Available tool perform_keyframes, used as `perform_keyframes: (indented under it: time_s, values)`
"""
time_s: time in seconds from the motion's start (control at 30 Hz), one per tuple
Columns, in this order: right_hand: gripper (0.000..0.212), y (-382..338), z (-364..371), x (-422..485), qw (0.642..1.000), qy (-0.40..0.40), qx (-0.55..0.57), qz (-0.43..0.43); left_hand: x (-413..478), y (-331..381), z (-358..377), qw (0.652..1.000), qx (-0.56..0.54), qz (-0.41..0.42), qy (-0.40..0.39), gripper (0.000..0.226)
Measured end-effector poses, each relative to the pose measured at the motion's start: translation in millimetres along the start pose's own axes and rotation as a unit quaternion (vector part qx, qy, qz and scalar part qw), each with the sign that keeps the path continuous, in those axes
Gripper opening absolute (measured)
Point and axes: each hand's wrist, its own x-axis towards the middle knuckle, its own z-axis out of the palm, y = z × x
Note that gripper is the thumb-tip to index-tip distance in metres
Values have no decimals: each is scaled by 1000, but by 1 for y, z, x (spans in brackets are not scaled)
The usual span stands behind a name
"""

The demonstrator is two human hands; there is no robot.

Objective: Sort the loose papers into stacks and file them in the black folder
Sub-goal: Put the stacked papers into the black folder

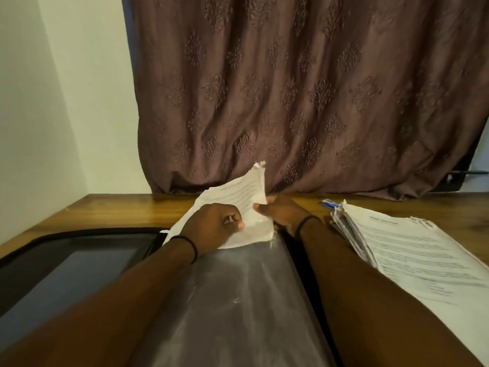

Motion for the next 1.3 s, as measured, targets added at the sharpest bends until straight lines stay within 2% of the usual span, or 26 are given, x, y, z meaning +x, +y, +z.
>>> perform_keyframes:
  time_s: [0.1,0.2,0.3,0.43,0.5,0.57,0.77,0.83,0.93,1.03,1.13,1.2,1.3]
  values:
    - [36,2,-8,0,999,-28,21,2,1,4,0,1000,-12,4,0,17]
    - [33,-2,-10,-3,1000,-8,15,-22,3,8,-5,999,0,5,-51,13]
    - [34,-3,-12,-3,999,-24,0,-27,0,1,-24,995,-8,-1,-97,21]
    - [32,-4,-10,-6,1000,-24,0,-16,-5,-26,-60,979,-23,-94,-179,38]
    - [30,-4,-9,-7,999,-21,3,-30,-7,-37,-70,972,-28,-134,-193,39]
    - [30,-7,-9,-9,999,-29,2,-39,-7,-38,-70,972,-35,-131,-189,37]
    - [33,-7,-11,-9,998,-61,19,-26,-3,-2,-36,986,-53,-24,-154,33]
    - [33,-8,-12,-9,996,-82,31,-11,-1,12,-19,992,-29,-3,-121,34]
    - [37,-11,-12,-11,990,-130,51,8,0,26,2,998,-41,6,-46,21]
    - [41,-12,-13,-9,989,-135,47,34,-1,28,11,999,-51,-3,-14,11]
    - [29,-13,-9,-3,992,-100,51,54,-1,30,14,999,-54,-8,5,8]
    - [29,-10,-2,3,994,-51,70,72,-1,32,17,998,-62,-3,4,9]
    - [29,-2,2,12,995,26,85,41,1,30,12,999,-48,13,-20,7]
